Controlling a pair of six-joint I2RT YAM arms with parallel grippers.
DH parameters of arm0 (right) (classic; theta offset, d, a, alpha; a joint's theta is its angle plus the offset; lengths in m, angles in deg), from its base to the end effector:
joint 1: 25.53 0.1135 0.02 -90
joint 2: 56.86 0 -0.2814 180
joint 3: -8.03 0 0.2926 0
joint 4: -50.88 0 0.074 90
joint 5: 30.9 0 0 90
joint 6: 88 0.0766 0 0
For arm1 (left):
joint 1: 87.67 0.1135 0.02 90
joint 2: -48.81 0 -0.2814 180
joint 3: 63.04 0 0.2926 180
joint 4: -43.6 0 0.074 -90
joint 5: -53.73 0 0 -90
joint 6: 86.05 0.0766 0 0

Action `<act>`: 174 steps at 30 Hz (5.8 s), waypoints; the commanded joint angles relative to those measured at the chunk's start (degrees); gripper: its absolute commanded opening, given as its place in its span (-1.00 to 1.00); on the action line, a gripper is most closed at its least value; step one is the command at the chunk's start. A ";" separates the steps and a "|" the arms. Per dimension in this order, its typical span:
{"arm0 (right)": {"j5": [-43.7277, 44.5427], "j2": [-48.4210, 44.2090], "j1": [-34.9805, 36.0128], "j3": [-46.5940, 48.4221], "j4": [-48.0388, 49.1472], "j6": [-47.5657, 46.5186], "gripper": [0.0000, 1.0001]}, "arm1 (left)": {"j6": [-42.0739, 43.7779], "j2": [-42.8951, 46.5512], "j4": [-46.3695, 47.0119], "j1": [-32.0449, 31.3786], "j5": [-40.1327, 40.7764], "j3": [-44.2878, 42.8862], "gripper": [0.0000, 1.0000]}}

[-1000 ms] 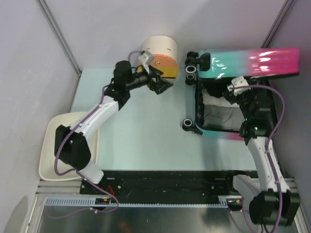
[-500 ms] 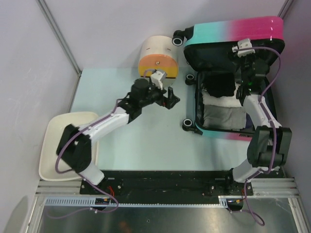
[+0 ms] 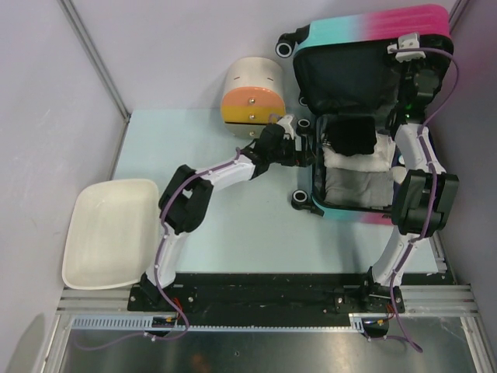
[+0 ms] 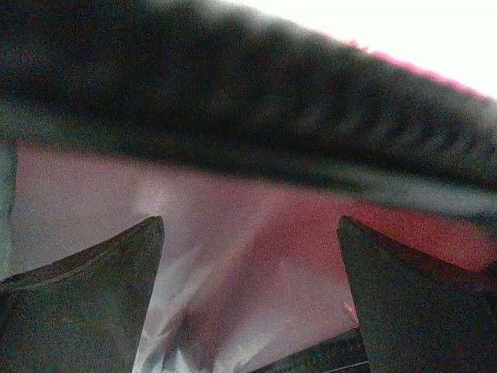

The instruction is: Open, take out, and arrange the luggage

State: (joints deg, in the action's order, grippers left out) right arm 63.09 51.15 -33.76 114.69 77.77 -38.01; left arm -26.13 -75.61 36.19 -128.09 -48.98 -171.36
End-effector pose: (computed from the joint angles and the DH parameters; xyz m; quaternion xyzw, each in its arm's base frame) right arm 0.5290 -0.0819 0.4391 -0.1176 0.5207 -0.3624 0.7640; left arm 0.4432 -0.3996 0.2052 0.1353 0.8223 -0.3901 0.3915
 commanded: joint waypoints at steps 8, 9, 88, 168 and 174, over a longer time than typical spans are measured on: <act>5.68 10.46 -2.23 14.85 0.66 -4.99 0.99 | -4.37 -5.40 0.06 -3.87 -7.06 -1.35 -0.03; 5.94 11.51 -2.49 15.64 0.31 -5.34 0.99 | -4.02 -4.87 0.06 -3.87 -8.28 -0.38 -0.15; -15.33 -38.31 -1.09 -22.23 -66.75 13.46 0.97 | -6.38 9.12 -47.76 19.43 -12.69 4.41 -0.99; -29.21 2.74 -0.38 -1.84 -52.25 58.64 -0.77 | 25.34 23.87 -40.46 22.14 -3.90 -2.04 1.00; -33.16 -2.09 0.14 -0.69 -52.70 62.14 -1.00 | 26.04 24.93 -39.67 22.84 -4.25 -1.77 0.99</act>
State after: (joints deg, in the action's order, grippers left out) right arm 35.07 55.10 -34.76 111.08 24.28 20.68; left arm -1.94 -54.41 -5.55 -106.08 -52.98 -172.73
